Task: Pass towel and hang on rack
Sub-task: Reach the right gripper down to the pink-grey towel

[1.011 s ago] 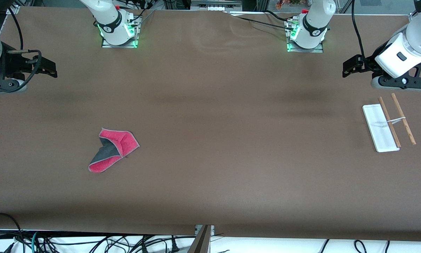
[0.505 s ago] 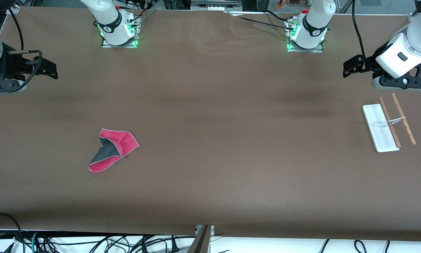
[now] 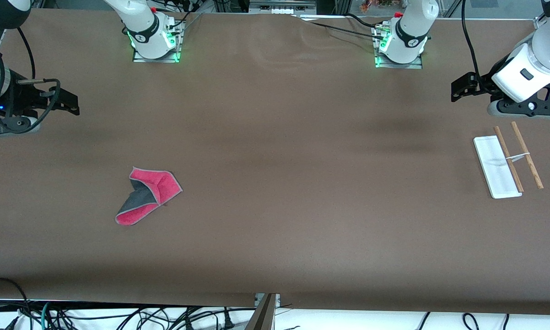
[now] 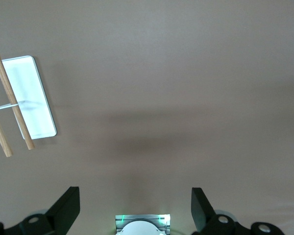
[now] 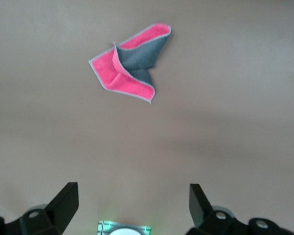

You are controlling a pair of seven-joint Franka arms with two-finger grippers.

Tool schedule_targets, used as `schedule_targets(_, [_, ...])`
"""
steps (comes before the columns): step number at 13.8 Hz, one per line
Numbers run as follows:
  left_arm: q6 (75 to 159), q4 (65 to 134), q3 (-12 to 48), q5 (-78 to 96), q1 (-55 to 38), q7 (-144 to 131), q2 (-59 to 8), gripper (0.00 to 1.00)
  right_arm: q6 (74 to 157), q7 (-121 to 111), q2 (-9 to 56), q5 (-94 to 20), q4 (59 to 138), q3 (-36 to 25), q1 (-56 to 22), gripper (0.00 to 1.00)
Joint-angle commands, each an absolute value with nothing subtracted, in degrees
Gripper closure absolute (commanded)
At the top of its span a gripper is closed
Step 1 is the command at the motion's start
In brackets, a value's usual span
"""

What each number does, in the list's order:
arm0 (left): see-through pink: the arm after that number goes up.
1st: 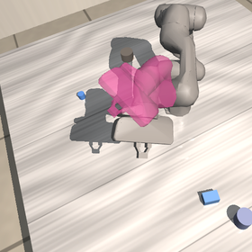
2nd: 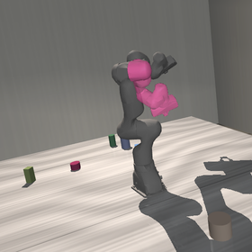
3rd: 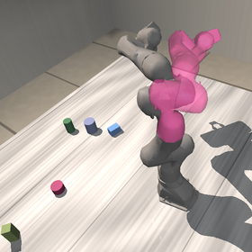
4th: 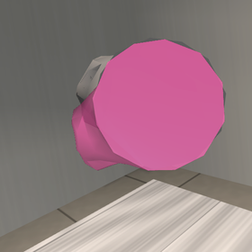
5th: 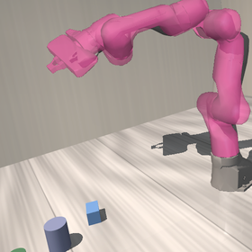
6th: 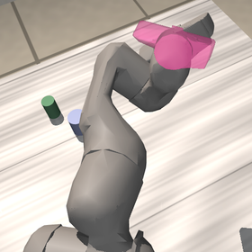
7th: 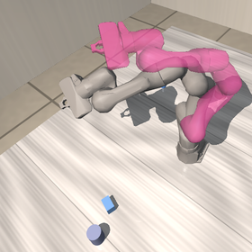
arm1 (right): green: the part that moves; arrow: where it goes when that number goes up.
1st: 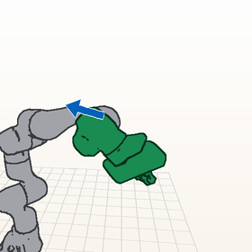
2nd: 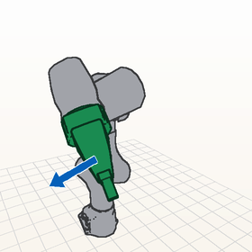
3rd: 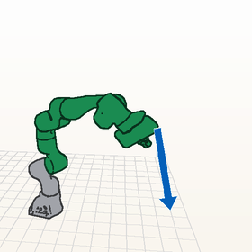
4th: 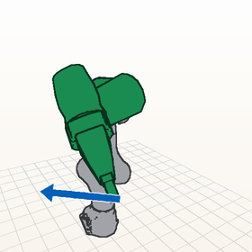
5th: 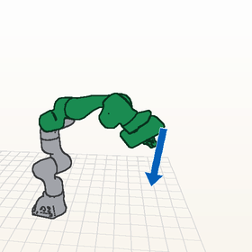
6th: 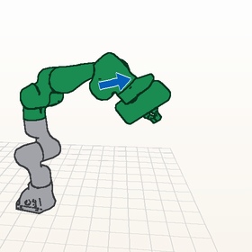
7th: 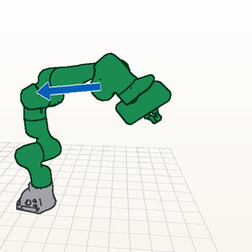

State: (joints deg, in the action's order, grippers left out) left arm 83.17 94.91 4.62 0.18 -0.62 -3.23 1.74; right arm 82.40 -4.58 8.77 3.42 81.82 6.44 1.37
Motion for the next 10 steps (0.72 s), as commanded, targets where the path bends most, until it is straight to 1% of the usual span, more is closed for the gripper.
schedule_targets(1, [82.79,93.52,4.66,-1.05,-0.53,-3.08,0.88,0.0,83.84,-5.27,12.02,3.16,81.48,6.77,0.97,0.0])
schedule_targets(2, [83.58,93.52,4.75,-0.88,-0.53,-3.08,0.62,0.0,84.63,-4.66,15.26,3.34,81.39,6.77,-0.51,0.0])
schedule_targets(3, [84.28,93.6,4.75,-0.79,-0.61,-2.99,0.44,0.0,85.42,-4.57,16.77,3.25,81.3,6.68,-1.05,0.0])
schedule_targets(5, [84.37,93.52,4.75,-0.27,-0.79,-2.99,-0.09,0.0,89.72,-4.57,19.41,3.16,81.47,6.68,-1.14,0.0])
schedule_targets(10, [84.73,93.52,4.66,-0.26,-0.35,-2.73,-0.26,0.0,95.35,-4.39,27.94,2.99,81.47,6.77,-2.02,0.0])
